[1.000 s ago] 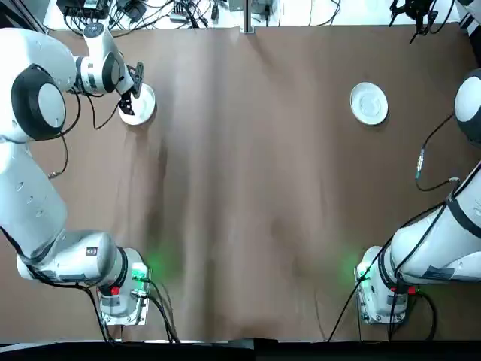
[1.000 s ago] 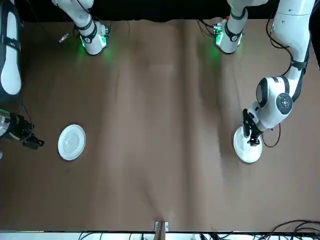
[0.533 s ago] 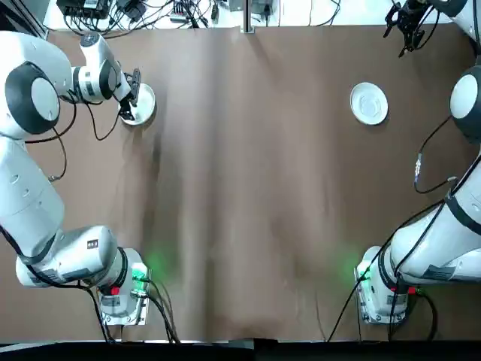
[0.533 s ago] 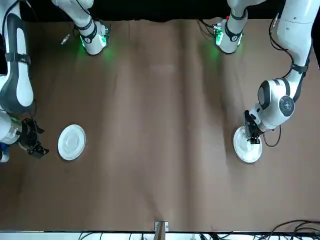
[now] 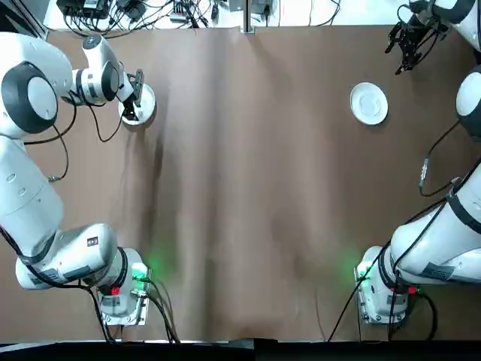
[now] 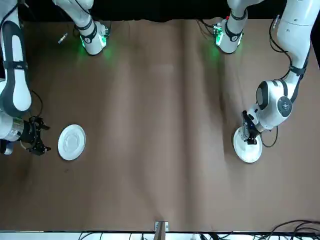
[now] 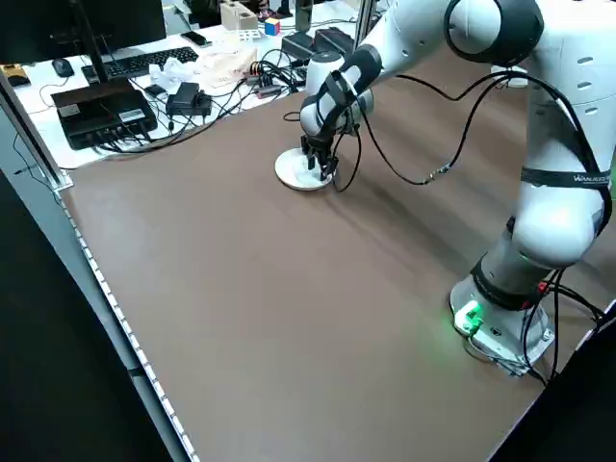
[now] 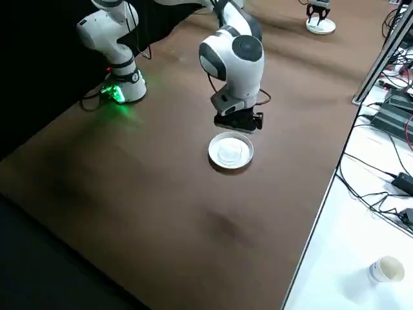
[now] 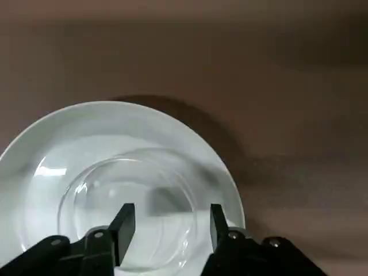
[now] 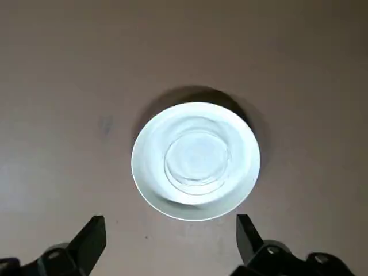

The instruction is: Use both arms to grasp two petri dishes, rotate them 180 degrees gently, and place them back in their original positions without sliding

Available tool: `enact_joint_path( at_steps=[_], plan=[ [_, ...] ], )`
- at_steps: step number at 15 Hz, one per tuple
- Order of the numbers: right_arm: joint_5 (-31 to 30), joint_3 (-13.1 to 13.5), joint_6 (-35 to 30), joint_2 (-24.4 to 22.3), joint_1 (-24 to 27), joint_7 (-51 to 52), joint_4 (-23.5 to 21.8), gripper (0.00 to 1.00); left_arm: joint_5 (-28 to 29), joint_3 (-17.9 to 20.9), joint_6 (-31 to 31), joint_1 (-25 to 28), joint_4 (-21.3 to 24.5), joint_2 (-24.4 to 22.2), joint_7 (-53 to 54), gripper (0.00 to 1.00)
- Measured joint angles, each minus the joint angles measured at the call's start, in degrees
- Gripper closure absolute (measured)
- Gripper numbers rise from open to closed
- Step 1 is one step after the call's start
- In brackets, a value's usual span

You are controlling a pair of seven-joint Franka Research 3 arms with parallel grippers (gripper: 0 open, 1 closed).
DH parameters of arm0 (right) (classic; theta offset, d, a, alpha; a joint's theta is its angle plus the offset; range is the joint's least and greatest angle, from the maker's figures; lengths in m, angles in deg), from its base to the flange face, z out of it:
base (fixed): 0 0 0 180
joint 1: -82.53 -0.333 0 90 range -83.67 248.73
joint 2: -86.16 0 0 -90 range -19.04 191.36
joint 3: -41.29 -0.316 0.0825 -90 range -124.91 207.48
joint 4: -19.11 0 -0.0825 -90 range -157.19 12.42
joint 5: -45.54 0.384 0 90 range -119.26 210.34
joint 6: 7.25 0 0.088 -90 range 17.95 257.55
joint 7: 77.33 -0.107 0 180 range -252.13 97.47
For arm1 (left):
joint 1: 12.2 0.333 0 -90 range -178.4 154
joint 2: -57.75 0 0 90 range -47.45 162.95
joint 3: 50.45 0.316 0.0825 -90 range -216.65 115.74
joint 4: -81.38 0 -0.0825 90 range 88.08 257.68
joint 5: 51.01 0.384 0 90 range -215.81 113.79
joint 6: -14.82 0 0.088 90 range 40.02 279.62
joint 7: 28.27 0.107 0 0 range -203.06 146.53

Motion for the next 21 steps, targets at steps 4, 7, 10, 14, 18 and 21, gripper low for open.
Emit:
enact_joint_path(
  at_steps=[4, 7, 10, 14, 18, 21],
  plan=[
    [-0.45, -0.11, 1.2, 1.49, -1.28, -6.13, -1.66, 0.0, 0.0, 0.0, 0.65, 0.0, 0.46, 0.4, 0.0, 0.39],
    [-1.25, -0.09, 1.78, 3.02, -2.03, -8.81, -1.69, 0.0, 0.0, 0.0, 1.06, 0.01, 0.74, 0.44, 0.0, 0.39],
    [-2.28, -0.02, 1.96, 4.19, -2.78, -11.58, -2.19, 0.0, 0.0, 0.0, 1.13, 0.01, 0.76, 0.44, 0.0, 0.41],
    [-3.41, 0.02, 7.94, 4.62, -3.14, -14.34, -5.38, 0.01, 0.0, 0.0, 1.21, -0.03, 0.76, 0.44, 0.0, 0.44],
    [-3.61, 0.09, 9.76, 4.61, -3.17, -15.09, -6.0, 0.41, 0.01, 0.01, 1.28, -0.05, 0.76, 0.44, 0.0, 0.52],
    [-4.68, 0.11, 13.81, 4.72, -3.18, -15.44, -6.05, 0.55, 0.02, 0.01, 1.29, -0.05, 0.76, 0.44, 0.0, 0.55]
  ],
)
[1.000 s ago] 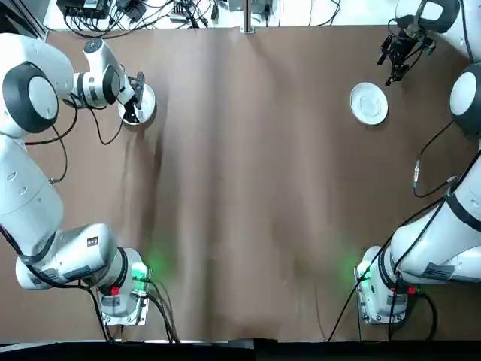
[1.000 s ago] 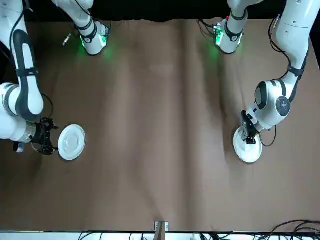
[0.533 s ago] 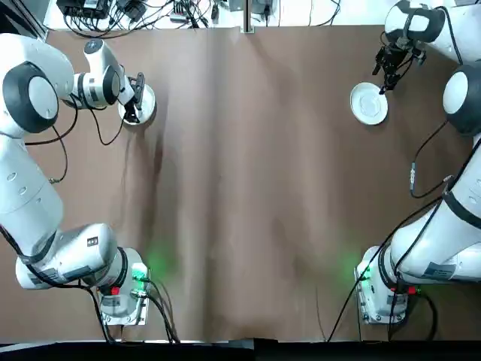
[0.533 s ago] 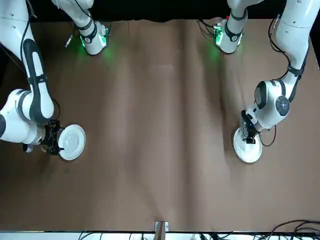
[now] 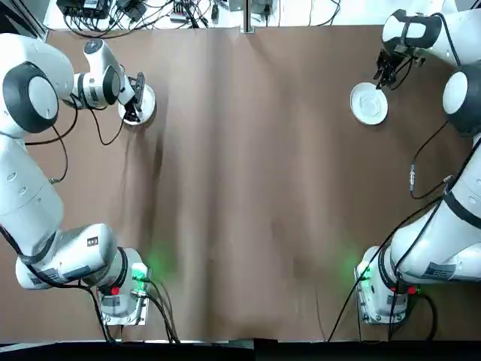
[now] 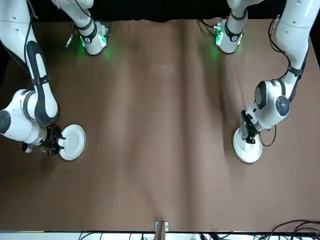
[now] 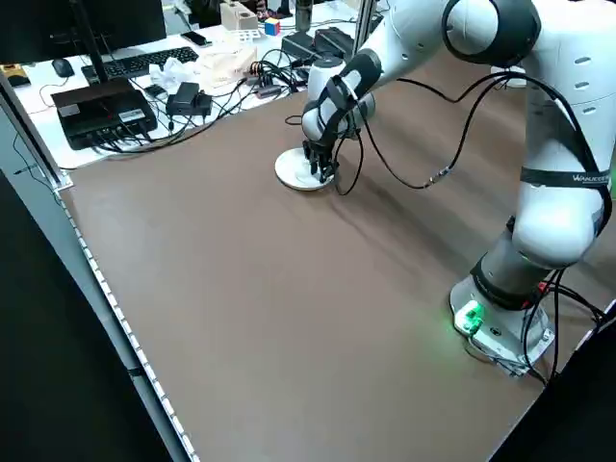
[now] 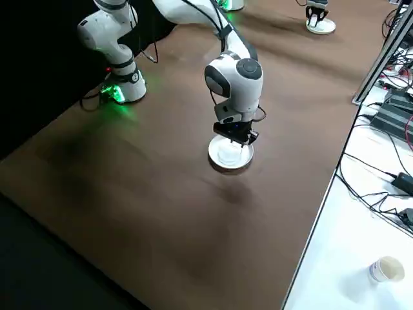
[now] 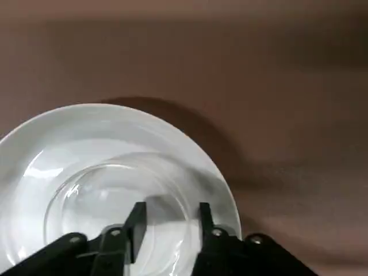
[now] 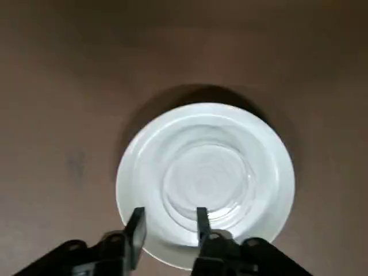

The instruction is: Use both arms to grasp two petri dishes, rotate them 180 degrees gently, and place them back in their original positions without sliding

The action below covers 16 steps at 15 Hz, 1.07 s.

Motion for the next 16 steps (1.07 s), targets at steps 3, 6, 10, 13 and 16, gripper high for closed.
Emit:
enact_joint_path(
  at_steps=[3, 6, 10, 13, 16],
  plan=[
    [-0.32, 0.0, 2.49, 0.92, 0.0, -0.02, -0.01, 0.66, 0.48, 0.03, 0.08, 0.0, 0.0, 0.0, 0.0, 0.63],
    [-0.88, -0.01, 6.46, 3.38, -0.14, -0.03, -0.02, 0.7, 2.25, 0.03, 0.22, 0.0, -0.01, -0.02, 0.0, 0.81],
    [-0.95, -0.01, 8.71, 5.86, -0.14, -0.03, -0.02, 0.69, 2.33, 0.04, 0.36, 0.0, -0.04, -0.07, 0.0, 0.88],
    [-0.96, -0.01, 8.79, 6.17, -0.15, -0.03, -0.02, 0.67, 2.34, 0.03, 0.47, 0.0, -0.15, -0.22, 0.0, 0.93],
    [-0.97, 0.0, 8.8, 6.57, -0.15, -0.04, -0.01, 0.67, 2.34, 0.03, 0.47, -0.01, -0.23, -0.4, 0.0, 0.96]
  ],
)
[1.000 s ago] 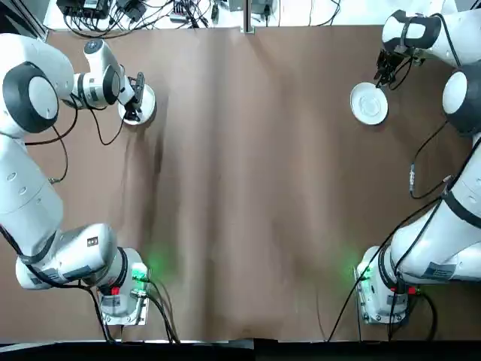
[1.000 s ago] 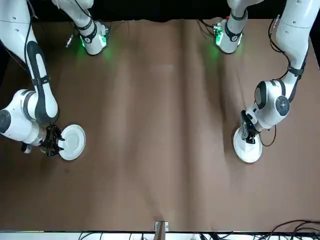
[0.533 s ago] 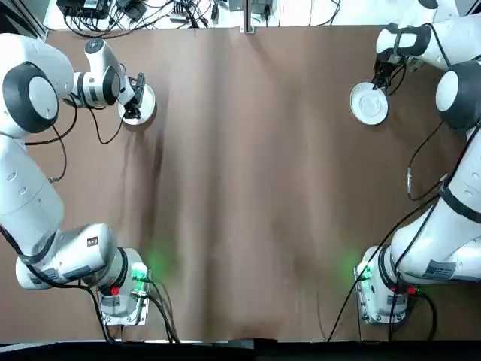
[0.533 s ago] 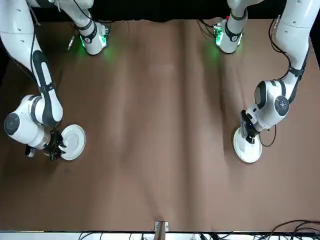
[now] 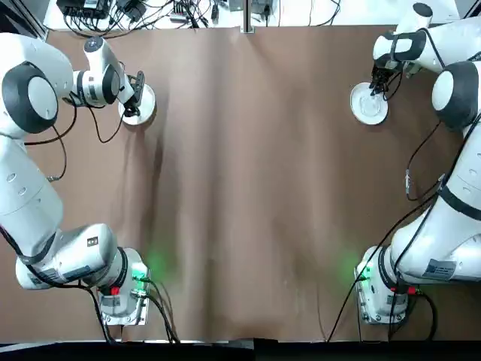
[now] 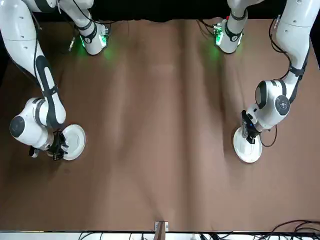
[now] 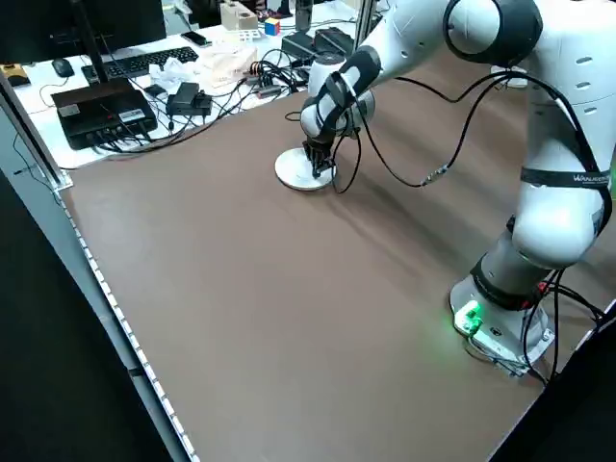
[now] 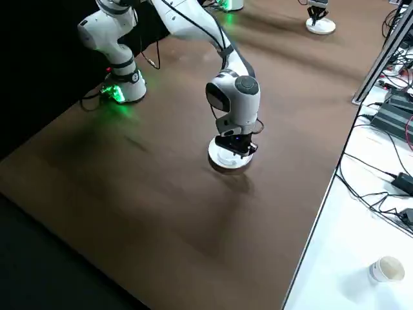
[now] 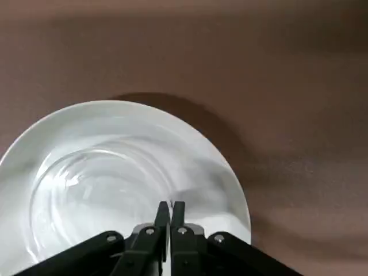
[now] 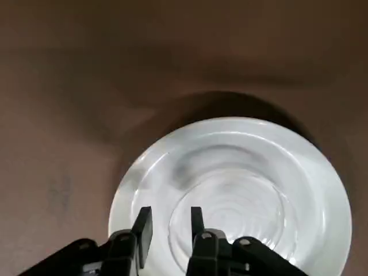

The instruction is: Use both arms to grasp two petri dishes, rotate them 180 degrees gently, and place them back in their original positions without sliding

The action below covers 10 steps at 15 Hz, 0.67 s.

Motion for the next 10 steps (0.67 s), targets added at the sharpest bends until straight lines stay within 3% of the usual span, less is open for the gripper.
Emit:
enact_joint_path(
  at_steps=[7, 10],
  plan=[
    [0.0, -0.03, 0.6, 1.49, -0.06, -1.16, 0.06, 0.63, 0.0, 0.0, -0.01, -0.02, -0.17, -0.42, -1.8, 0.96],
    [0.01, -0.06, 0.6, 1.52, -0.4, -2.46, 0.07, 0.63, 0.0, 0.0, -0.71, 0.01, -0.34, -1.43, -7.23, 0.96]
  ],
)
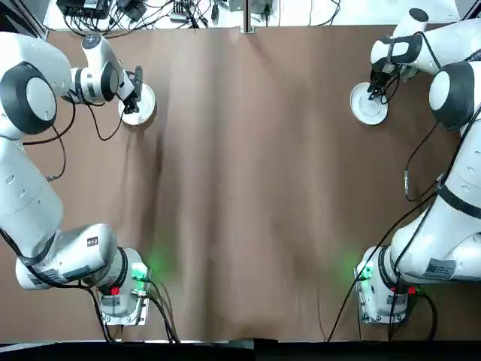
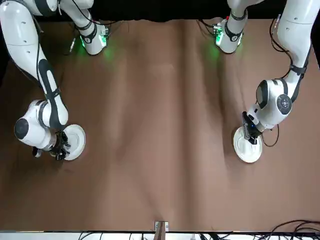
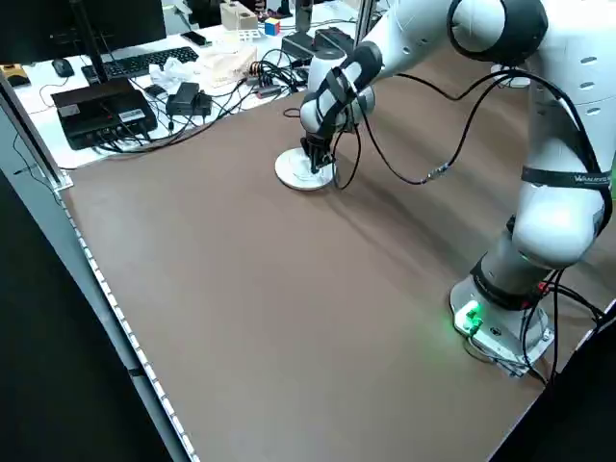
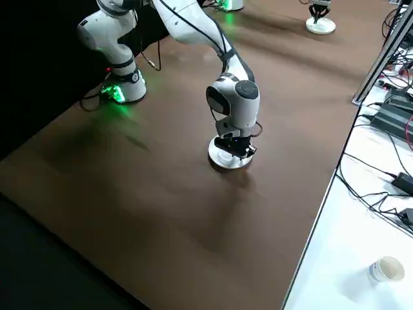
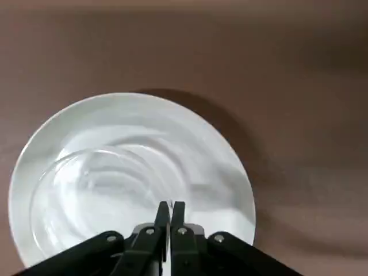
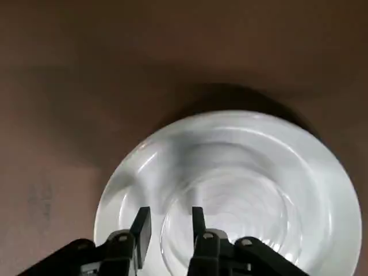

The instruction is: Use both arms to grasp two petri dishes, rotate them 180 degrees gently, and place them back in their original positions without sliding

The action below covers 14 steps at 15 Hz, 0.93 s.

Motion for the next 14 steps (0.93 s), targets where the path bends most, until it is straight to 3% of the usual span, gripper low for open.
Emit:
enact_joint_path(
  at_steps=[4, 5, 7, 9, 11, 14],
  plan=[
    [0.0, 0.0, 0.0, 0.19, -0.48, -0.58, 0.0, 0.65, 0.0, -0.02, -3.41, 0.0, -1.2, -1.78, -8.29, 0.96],
    [0.0, 0.01, 0.01, 0.23, -0.48, -0.58, 0.02, 0.73, 0.0, -0.08, -9.29, -0.09, -3.71, -2.25, -15.98, 0.96],
    [0.0, 0.01, 0.01, 0.25, -0.48, -0.58, 0.02, 0.75, 0.43, -0.11, -13.37, -0.4, -6.1, -2.42, -24.2, 0.96],
    [0.0, 0.01, 0.02, 0.26, -0.48, -0.58, 0.07, 0.78, 1.27, -0.25, -14.36, -0.92, -6.83, -2.42, -31.59, 0.96],
    [0.01, 0.0, 0.07, 0.27, -0.5, -0.57, 0.3, 0.96, 1.55, -0.34, -14.52, -1.4, -6.82, -2.4, -41.95, 0.96],
    [0.01, 0.0, 0.07, 0.27, -0.51, -0.52, 0.55, 0.97, 3.4, -0.38, -14.61, -2.68, -6.82, -2.4, -59.77, 0.96]
  ],
)
